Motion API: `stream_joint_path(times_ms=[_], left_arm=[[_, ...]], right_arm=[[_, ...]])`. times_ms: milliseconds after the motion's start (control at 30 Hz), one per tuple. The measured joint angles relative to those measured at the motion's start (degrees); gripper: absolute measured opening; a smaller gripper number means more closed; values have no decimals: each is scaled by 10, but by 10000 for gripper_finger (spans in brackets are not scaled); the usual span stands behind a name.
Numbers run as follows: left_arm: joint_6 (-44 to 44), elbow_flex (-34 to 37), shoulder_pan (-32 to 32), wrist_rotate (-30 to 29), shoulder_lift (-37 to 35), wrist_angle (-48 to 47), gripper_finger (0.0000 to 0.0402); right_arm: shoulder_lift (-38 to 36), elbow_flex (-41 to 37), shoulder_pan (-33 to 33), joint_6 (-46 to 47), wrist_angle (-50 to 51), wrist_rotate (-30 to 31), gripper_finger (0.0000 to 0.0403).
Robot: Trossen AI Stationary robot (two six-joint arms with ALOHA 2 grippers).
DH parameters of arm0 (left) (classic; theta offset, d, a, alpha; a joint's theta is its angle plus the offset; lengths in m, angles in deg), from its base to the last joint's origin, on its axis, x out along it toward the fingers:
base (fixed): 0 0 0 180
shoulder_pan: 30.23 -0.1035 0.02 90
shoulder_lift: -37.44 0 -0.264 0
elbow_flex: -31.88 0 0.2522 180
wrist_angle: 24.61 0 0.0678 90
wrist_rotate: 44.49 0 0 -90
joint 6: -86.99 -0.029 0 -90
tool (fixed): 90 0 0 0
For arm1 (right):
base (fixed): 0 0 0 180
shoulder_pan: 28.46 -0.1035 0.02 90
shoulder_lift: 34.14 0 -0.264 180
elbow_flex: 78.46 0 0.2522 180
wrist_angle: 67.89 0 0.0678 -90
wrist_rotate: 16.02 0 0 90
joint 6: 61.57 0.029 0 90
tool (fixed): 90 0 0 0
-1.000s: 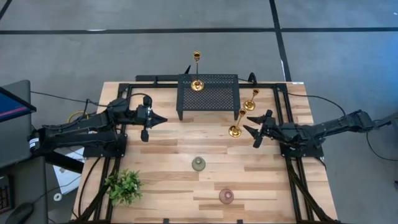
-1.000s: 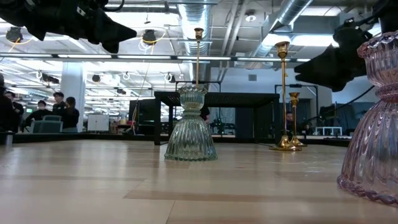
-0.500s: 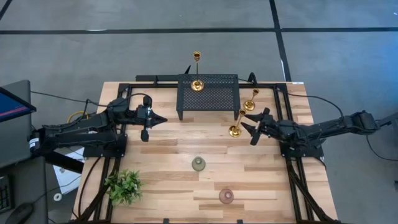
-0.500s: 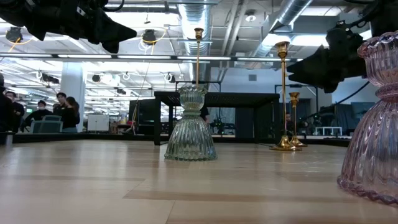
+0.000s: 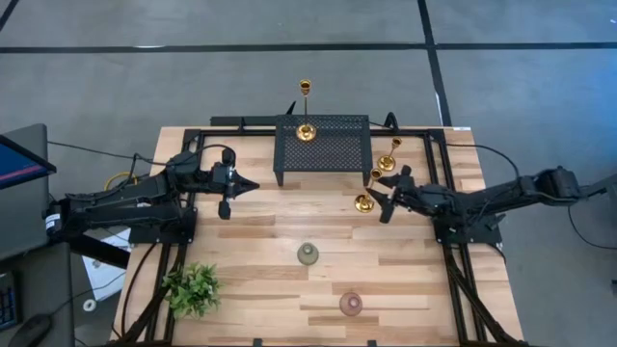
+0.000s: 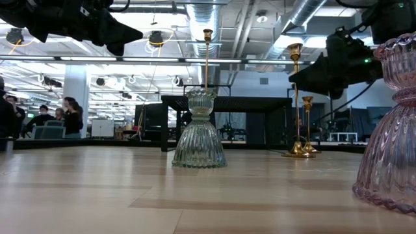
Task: Pick & Place candle stick holders
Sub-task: Put the bottom gold candle holder on the shelf
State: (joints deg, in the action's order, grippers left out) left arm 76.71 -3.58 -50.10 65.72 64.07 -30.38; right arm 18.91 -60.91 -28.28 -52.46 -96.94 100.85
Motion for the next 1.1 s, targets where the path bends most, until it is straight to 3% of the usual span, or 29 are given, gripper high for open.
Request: stream_joint_path(times_ms=[167,533,900,1100], left_arm=[[3,0,0,0,0,0,8],[3,0,0,0,0,0,8],[3,0,0,0,0,0,8],[3,0,0,0,0,0,8]], right_arm=[[9,3,0,0,-1,0,163],[4,4,-7,-2,-1,4,14],[4,5,-35,30,-2,2,8],[5,56,-66,32,37,-5,5]])
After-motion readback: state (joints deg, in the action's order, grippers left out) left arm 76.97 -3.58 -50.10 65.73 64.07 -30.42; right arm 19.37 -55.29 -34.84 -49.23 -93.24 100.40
